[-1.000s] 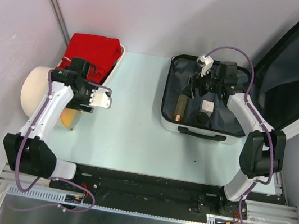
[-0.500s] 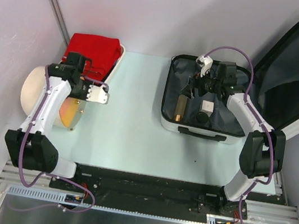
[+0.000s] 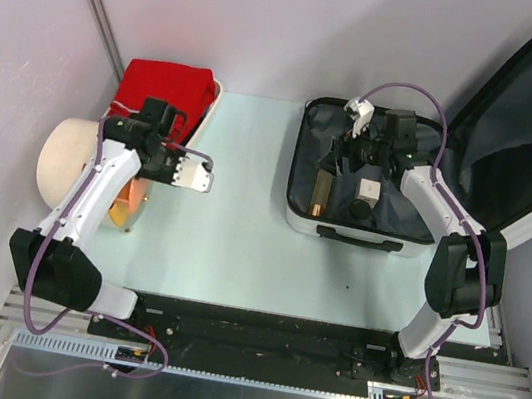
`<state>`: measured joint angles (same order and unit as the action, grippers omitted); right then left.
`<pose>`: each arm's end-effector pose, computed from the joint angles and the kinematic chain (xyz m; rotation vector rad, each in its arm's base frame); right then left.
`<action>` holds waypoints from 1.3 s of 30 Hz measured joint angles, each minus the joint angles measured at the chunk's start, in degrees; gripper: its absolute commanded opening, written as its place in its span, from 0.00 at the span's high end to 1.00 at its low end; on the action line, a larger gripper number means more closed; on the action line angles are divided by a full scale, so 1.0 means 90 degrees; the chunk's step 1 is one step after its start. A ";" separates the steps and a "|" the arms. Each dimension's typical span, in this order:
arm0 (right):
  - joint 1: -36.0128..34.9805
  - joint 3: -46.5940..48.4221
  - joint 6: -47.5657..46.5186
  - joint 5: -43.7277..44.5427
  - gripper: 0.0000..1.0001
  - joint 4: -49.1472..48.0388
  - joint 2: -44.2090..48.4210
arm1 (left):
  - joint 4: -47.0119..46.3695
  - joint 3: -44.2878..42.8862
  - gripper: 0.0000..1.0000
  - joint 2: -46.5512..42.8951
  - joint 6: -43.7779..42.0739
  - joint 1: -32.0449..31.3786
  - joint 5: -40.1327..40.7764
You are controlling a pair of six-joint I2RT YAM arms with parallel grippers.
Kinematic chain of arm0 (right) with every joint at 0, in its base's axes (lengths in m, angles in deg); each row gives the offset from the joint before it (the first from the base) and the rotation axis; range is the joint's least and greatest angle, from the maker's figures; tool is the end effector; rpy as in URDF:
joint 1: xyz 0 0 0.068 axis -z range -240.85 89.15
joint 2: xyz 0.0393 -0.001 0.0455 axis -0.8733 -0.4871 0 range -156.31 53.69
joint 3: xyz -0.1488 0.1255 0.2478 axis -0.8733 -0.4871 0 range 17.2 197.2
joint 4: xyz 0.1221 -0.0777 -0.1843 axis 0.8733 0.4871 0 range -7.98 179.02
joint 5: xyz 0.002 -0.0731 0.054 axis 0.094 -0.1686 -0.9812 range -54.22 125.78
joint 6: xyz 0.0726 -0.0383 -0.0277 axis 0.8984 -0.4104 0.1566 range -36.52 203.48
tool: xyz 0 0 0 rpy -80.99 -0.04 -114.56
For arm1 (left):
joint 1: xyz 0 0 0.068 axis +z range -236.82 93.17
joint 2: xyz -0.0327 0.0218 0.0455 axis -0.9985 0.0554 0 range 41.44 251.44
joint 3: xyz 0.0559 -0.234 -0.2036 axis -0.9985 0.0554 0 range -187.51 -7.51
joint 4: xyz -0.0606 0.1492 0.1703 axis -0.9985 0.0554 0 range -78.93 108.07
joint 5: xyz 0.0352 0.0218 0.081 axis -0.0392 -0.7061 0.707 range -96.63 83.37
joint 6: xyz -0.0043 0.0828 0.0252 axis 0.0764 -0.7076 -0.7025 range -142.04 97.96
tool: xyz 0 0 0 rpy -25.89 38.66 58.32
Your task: Open, take out, and arrange the luggage
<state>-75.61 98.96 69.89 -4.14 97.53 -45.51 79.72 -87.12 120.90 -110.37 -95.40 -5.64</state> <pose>0.3787 0.1505 0.3374 -0.8926 1.8847 0.7543 0.2322 -0.0337 0.3363 2.1239 1.8882 0.3650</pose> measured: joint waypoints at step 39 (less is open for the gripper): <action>0.1141 -0.0039 -0.1188 0.2963 0.00 0.0967 -0.1061 | -0.0146 -0.3684 0.00 0.1093 0.4641 -0.1013 -0.3670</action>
<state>-65.34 98.61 59.20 22.52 106.22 -55.06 78.40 -120.28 130.74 -68.60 -104.52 -38.66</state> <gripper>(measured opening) 0.993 0.996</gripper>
